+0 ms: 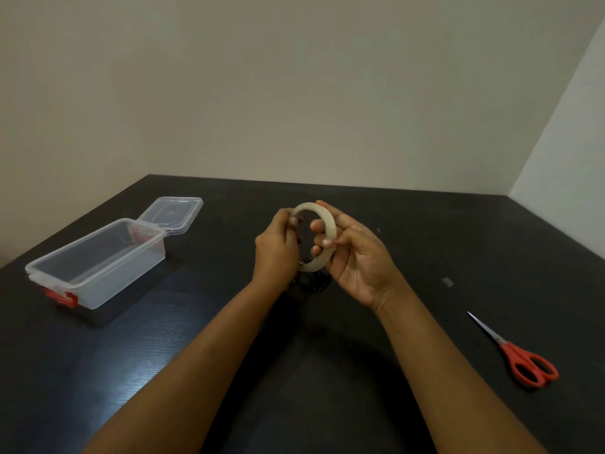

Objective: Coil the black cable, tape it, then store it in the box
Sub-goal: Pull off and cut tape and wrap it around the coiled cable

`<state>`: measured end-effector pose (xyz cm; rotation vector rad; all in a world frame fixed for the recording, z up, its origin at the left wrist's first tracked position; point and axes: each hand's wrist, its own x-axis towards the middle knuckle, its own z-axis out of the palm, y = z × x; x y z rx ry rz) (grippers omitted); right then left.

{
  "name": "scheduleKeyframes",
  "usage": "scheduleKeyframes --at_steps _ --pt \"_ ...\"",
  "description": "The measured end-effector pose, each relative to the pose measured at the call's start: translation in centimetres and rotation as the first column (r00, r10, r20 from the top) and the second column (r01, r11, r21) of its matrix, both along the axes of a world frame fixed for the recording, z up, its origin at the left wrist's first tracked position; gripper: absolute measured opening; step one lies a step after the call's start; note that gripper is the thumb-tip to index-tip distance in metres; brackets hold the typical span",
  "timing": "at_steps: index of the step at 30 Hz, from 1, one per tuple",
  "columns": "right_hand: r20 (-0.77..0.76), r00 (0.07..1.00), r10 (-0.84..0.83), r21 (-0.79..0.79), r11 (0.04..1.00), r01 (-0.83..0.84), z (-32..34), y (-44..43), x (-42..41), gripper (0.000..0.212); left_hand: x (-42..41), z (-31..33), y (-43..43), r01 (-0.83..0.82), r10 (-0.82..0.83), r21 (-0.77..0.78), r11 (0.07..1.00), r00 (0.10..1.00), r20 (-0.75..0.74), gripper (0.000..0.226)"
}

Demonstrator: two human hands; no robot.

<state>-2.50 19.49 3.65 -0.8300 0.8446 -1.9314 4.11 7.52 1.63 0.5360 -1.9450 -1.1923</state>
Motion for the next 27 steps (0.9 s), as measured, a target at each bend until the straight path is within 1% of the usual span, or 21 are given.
scheduleKeyframes --at_steps 5,6,8,11,15,20,23,25,27 --pt "0.012 1.0 -0.02 0.023 1.0 0.02 0.0 -0.1 0.3 0.056 -0.5 -0.5 0.3 0.036 -0.053 0.256 0.966 0.997 0.059 0.022" --pt "0.02 0.999 -0.028 0.023 0.999 0.028 0.0 -0.1 0.3 0.055 -0.5 -0.4 0.4 0.038 -0.058 0.273 0.961 0.996 0.067 0.022" --pt "0.025 0.998 -0.052 0.025 0.998 0.051 0.0 -0.1 0.3 0.053 -0.4 -0.3 0.3 0.041 -0.059 0.246 0.969 0.996 0.067 0.022" --pt "0.044 0.998 -0.052 0.014 0.999 0.052 0.0 0.0 0.2 0.048 -0.2 0.0 0.1 0.047 -0.055 0.137 0.989 0.997 0.05 0.023" --pt "0.027 0.997 -0.066 0.027 0.997 0.065 0.1 0.2 0.0 0.044 -0.1 0.0 0.1 0.047 -0.048 0.036 0.998 0.998 0.032 0.027" --pt "0.046 0.997 -0.063 0.023 0.998 0.062 0.1 0.3 -0.2 0.039 0.2 0.4 -0.4 0.04 -0.042 -0.206 0.978 0.999 -0.008 0.027" --pt "0.063 0.998 -0.019 0.042 0.999 0.016 0.1 0.7 -0.6 0.037 0.5 0.6 -0.8 0.068 -0.06 -0.413 0.908 0.998 0.032 0.028" --pt "0.064 0.998 0.009 0.084 0.996 -0.014 -0.1 1.0 -0.9 0.036 0.8 0.7 -1.0 0.103 -0.081 -0.548 0.83 0.995 0.065 0.028" --pt "0.05 0.998 0.043 0.127 0.991 -0.049 -0.1 1.4 -1.2 0.035 0.9 0.8 -1.2 0.119 -0.096 -0.65 0.75 0.993 0.071 0.024"
